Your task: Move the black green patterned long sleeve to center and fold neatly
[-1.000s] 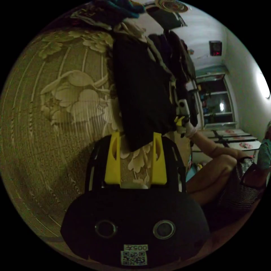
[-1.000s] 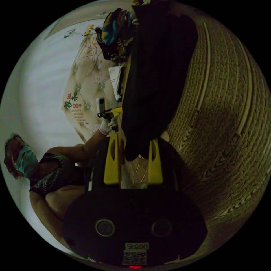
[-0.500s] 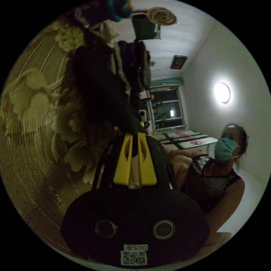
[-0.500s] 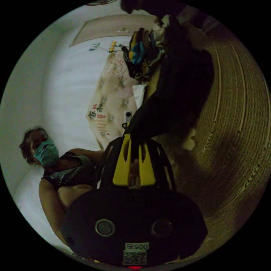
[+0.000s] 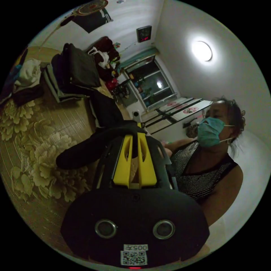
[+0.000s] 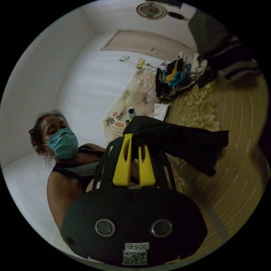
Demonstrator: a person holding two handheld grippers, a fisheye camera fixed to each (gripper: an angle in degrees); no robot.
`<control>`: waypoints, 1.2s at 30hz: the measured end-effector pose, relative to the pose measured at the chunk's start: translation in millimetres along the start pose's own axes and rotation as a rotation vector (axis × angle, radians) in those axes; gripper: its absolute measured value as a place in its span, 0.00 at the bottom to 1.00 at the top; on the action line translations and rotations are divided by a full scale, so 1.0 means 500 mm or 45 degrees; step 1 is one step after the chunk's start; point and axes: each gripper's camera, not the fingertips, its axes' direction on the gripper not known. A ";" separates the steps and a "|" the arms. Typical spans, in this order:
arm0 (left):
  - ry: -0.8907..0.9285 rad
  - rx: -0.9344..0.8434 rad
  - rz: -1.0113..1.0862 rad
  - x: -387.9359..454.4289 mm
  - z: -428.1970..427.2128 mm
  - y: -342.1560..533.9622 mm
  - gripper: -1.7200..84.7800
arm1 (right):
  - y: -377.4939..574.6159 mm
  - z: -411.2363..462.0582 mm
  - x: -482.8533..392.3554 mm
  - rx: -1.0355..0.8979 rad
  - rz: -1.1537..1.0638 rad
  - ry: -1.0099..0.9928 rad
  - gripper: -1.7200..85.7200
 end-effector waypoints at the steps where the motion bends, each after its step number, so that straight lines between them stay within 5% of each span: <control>1: -0.008 -0.021 -0.013 0.000 0.012 -0.008 0.07 | 0.041 -0.015 0.010 0.045 0.036 0.009 0.02; 7: 0.018 -0.092 -0.095 -0.050 0.125 -0.145 0.07 | 0.132 -0.127 0.073 0.284 0.069 0.094 0.02; 17: -0.070 -0.027 0.458 0.139 0.275 -0.522 0.07 | 0.053 -0.380 -0.243 0.490 -0.535 0.566 0.03; 21: -0.139 -0.098 0.266 0.043 0.380 -0.560 0.07 | 0.109 -0.410 -0.181 0.527 -0.379 0.699 0.04; 28: -0.260 -0.370 -0.302 -0.224 0.563 -0.435 0.07 | 0.346 -0.373 0.201 0.612 0.368 0.826 0.06; 31: -0.218 -0.320 -0.395 -0.281 0.578 -0.383 0.07 | 0.435 -0.355 0.260 0.889 0.279 0.565 0.06; 36: -0.298 -0.363 -0.231 -0.269 0.539 -0.366 0.07 | 0.480 -0.309 0.259 1.056 0.211 0.568 0.06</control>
